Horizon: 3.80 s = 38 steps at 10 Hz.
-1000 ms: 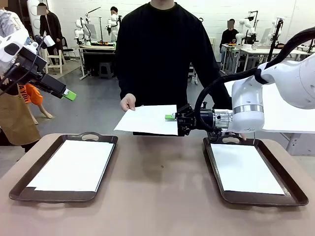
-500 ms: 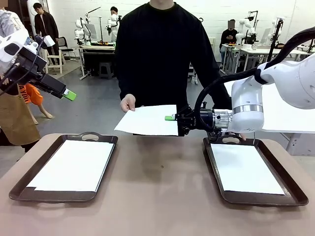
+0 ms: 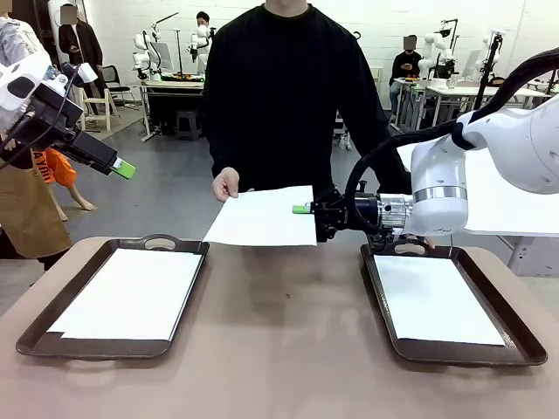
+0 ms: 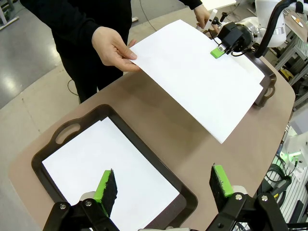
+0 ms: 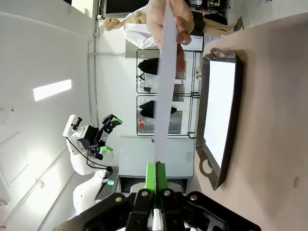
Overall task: Sort the A4 documents.
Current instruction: Receive the A4 Paper, then place the A4 Paper in the designated Handle tray.
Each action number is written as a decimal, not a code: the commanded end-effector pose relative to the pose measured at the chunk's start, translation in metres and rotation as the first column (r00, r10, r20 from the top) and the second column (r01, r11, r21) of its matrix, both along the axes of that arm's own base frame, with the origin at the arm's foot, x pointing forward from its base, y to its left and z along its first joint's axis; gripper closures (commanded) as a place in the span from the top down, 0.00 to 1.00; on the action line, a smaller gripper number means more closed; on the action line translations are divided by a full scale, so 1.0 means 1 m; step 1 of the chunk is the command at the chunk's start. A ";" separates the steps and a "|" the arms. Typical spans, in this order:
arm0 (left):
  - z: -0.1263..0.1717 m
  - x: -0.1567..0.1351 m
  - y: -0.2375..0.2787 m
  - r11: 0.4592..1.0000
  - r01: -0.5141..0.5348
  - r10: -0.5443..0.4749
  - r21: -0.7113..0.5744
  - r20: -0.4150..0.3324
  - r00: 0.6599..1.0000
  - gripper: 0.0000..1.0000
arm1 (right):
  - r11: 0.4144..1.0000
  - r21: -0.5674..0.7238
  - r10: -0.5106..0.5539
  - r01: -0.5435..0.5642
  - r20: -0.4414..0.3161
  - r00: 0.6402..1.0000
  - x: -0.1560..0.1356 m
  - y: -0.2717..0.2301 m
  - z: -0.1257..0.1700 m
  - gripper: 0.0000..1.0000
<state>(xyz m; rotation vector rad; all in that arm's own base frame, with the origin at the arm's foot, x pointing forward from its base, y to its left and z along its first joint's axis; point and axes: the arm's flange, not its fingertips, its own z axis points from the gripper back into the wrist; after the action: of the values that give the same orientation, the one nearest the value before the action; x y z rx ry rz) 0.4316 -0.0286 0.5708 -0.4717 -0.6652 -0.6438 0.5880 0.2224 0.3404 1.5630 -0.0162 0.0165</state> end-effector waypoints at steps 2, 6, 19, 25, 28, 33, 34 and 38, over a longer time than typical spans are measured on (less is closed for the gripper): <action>0.000 0.000 0.002 1.000 0.011 -0.011 -0.001 0.007 1.000 1.00 | 1.000 -0.007 -0.009 0.009 -0.001 1.000 0.001 0.000 -0.001 0.00; 0.000 0.000 0.002 1.000 0.011 -0.011 -0.001 0.007 1.000 1.00 | 1.000 -0.007 -0.009 0.009 -0.001 1.000 0.001 0.000 -0.001 0.00; 0.000 0.000 0.002 1.000 0.011 -0.011 -0.001 0.007 1.000 1.00 | 0.989 -0.148 -0.003 0.006 0.019 1.000 -0.027 -0.100 0.017 0.01; 0.000 0.000 0.002 1.000 0.011 -0.011 -0.001 0.007 1.000 1.00 | 0.978 -0.208 0.039 -0.029 0.047 0.998 -0.056 -0.206 0.024 0.01; 0.000 0.000 0.002 1.000 0.011 -0.011 -0.001 0.007 1.000 1.00 | 0.962 -0.271 0.035 -0.034 0.001 0.999 -0.050 -0.224 0.000 0.01; 0.000 0.000 0.002 1.000 0.011 -0.011 -0.001 0.007 1.000 1.00 | 0.818 -0.564 -0.092 0.113 0.065 0.994 -0.058 -0.273 -0.020 0.01; 0.000 0.000 0.002 1.000 0.011 -0.011 -0.001 0.007 1.000 1.00 | 0.773 -0.625 -0.079 0.111 0.079 0.994 -0.058 -0.275 -0.021 0.01; 0.000 0.000 0.002 1.000 0.011 -0.011 -0.001 0.007 1.000 1.00 | 0.637 -0.763 -0.050 0.108 0.099 0.994 -0.049 -0.285 -0.015 0.01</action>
<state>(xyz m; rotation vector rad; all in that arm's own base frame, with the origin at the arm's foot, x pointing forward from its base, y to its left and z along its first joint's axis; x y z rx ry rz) 0.4316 -0.0286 0.5708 -0.4716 -0.6653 -0.6438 0.5446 -0.0699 0.3213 0.7208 -0.1314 0.0221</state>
